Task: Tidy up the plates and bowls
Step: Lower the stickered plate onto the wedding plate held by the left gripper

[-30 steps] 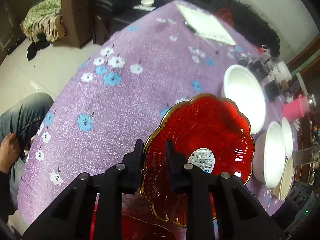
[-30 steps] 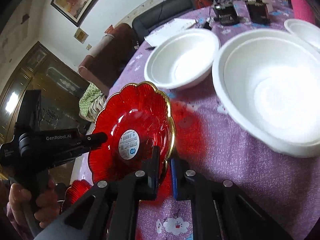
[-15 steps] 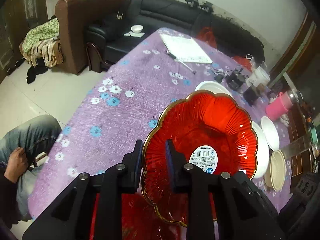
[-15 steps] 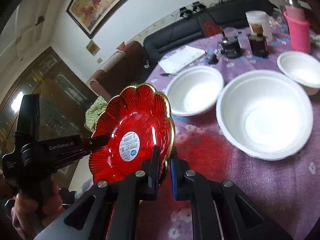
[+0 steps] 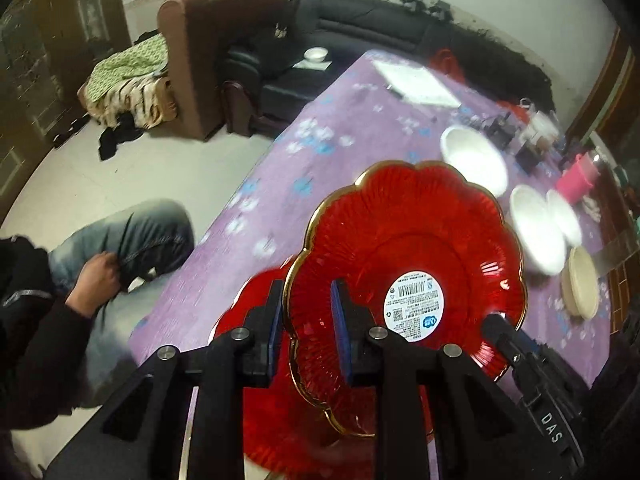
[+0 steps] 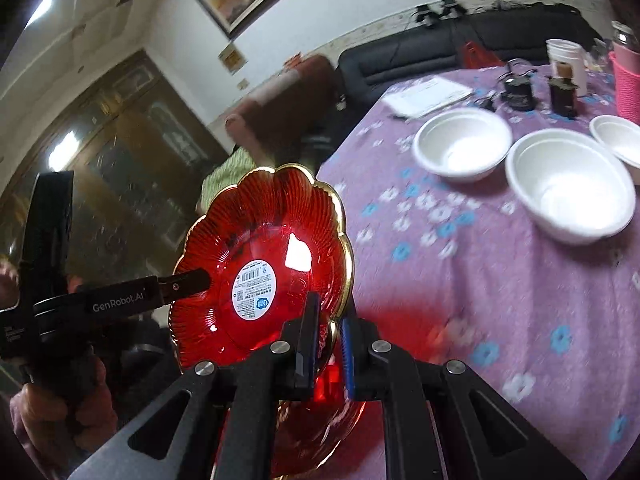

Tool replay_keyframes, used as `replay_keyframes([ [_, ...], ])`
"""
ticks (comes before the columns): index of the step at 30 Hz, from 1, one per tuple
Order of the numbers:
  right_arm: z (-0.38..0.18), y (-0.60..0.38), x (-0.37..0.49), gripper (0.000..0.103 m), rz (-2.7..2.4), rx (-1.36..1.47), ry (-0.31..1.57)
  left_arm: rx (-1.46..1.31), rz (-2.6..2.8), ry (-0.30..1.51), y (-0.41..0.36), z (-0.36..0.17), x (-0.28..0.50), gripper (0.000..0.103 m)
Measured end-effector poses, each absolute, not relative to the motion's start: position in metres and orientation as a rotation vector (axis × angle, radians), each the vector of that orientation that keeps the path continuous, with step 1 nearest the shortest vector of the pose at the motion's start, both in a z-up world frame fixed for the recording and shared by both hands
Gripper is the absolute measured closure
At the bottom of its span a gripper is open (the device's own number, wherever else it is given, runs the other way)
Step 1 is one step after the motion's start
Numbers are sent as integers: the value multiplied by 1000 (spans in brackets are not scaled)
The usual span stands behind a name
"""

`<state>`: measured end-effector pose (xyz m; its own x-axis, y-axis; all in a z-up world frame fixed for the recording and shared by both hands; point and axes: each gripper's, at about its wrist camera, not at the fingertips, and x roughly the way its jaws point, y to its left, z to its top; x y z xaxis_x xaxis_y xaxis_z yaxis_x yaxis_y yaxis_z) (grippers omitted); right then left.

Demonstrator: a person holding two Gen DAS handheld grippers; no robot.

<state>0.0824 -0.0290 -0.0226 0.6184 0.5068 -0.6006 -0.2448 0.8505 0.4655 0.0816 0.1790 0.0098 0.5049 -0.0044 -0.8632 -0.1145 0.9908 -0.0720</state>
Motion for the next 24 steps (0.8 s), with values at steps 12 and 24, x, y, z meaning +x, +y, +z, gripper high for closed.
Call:
replay_keyframes([
  [12, -72, 15, 72, 91, 458, 193, 975, -82, 127, 1177, 195, -45, 60, 81],
  [24, -71, 35, 58, 79, 436, 22, 933, 90, 209, 1097, 182, -39, 46, 81],
])
